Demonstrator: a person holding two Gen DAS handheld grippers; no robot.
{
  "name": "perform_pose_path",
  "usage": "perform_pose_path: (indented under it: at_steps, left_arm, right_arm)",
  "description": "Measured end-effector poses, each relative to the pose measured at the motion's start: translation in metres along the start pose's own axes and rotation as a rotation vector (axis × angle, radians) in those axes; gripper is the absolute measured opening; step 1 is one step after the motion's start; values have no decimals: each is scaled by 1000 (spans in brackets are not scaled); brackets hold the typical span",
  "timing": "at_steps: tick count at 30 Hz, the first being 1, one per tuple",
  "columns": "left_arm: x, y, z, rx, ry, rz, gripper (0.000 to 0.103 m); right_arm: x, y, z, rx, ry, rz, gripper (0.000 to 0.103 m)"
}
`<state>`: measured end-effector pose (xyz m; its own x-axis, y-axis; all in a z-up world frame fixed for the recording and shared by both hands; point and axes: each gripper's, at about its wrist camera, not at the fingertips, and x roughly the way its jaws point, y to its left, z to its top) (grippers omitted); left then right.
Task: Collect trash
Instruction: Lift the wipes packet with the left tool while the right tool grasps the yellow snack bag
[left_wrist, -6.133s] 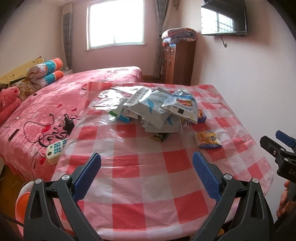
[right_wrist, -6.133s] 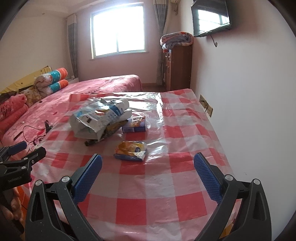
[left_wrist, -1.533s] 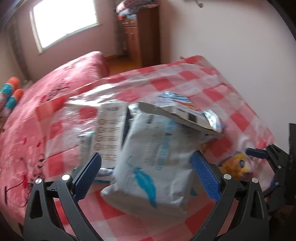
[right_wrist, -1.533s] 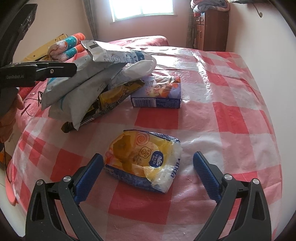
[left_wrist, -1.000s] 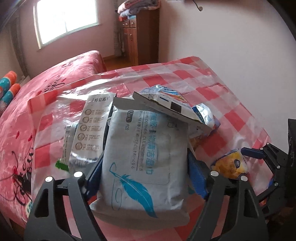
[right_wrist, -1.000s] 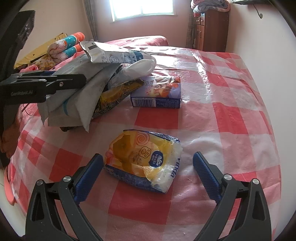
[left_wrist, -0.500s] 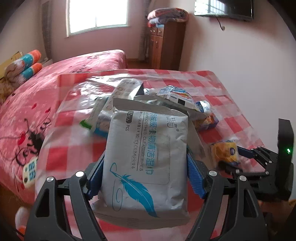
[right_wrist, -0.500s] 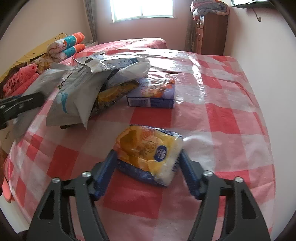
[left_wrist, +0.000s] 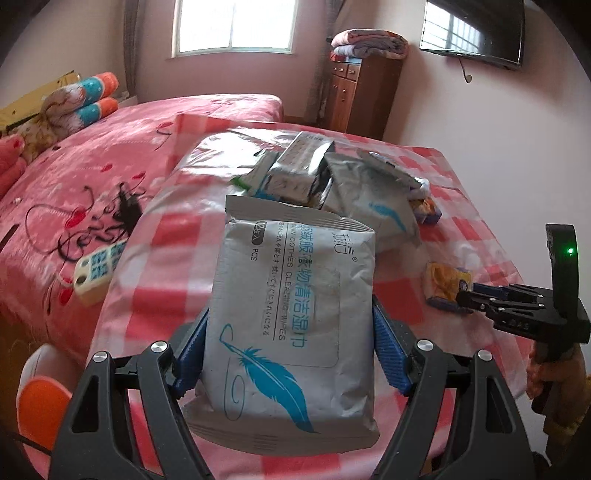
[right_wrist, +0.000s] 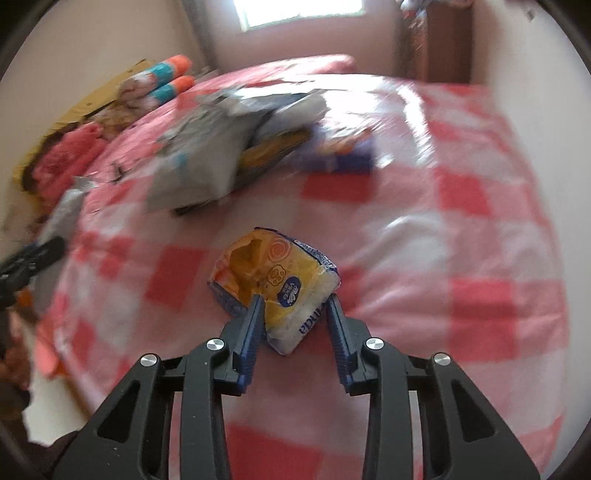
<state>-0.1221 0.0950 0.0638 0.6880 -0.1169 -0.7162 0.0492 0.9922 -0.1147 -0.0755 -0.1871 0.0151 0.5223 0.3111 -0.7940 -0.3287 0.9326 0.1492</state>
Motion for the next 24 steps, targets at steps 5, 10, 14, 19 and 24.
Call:
perform_pose_path:
  at_steps: [5,10,14,19,24]
  left_arm:
    - [-14,14,-24,-16,14,25,78]
    - [-23,26,-38,-47,26,32,78]
    - [-29,32,-46,-71,24,37,78]
    - [-38,42,-57,-87,4,49,78]
    - [-45,53,-67,-116,-6,54,78]
  right_arm:
    - [-13,13,5,-21,-40,44,85]
    - [1,33,18,-192,-23,-14,91]
    - [24,49,17,-327,32,-61,91]
    - [35,47,13,-326,54,-70,81]
    - [29,47,11,-290,43,-70,67]
